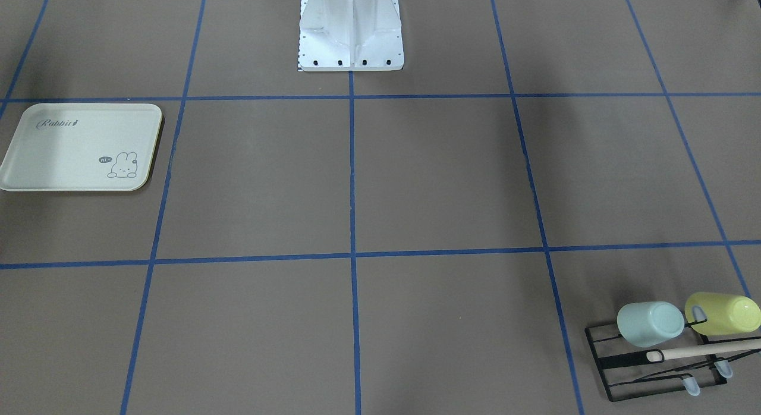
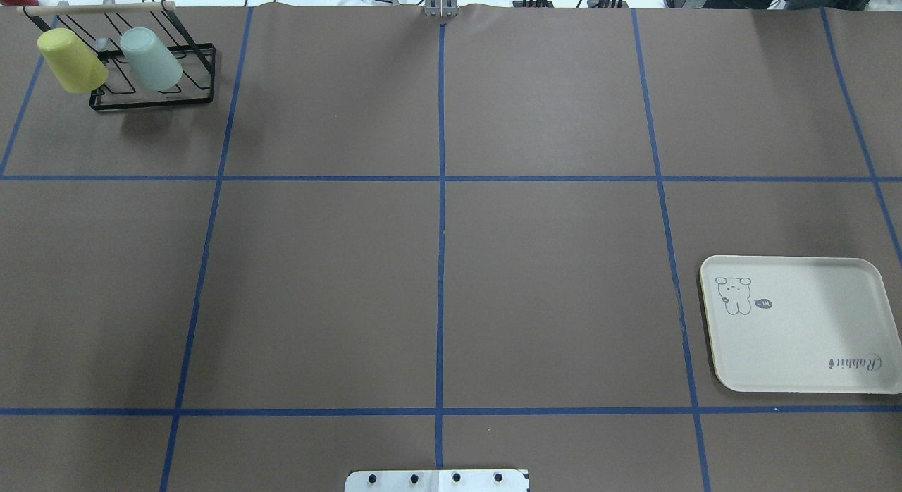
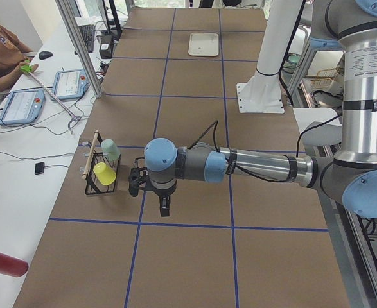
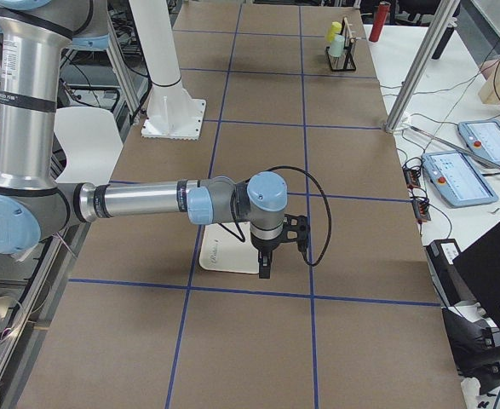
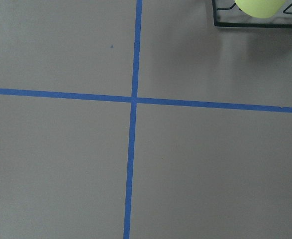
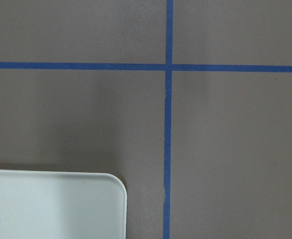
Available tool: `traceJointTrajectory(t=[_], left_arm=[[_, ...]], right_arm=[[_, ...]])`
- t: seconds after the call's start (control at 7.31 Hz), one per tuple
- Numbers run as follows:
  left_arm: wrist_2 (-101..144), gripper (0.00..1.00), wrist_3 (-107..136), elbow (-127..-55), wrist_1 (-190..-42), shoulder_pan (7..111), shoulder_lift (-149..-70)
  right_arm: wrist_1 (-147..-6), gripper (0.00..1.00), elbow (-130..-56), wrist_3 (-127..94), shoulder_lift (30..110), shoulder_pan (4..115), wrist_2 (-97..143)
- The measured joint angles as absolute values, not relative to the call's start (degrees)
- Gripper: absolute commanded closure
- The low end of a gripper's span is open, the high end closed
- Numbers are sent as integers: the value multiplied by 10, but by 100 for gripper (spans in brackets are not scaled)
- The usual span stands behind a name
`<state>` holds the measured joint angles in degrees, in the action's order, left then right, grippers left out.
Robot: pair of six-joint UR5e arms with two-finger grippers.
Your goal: Left arm grabs green cup and hands to right arm on tray
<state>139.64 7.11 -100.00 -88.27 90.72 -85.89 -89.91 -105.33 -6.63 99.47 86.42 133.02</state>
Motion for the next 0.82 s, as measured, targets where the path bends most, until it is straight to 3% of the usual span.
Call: traceJointTrajectory(t=[0.82], left_arm=[[1398,0,71,-1014,-917,907,-820]], right_arm=[[-896,0,-1052,-67,994,864,1333]])
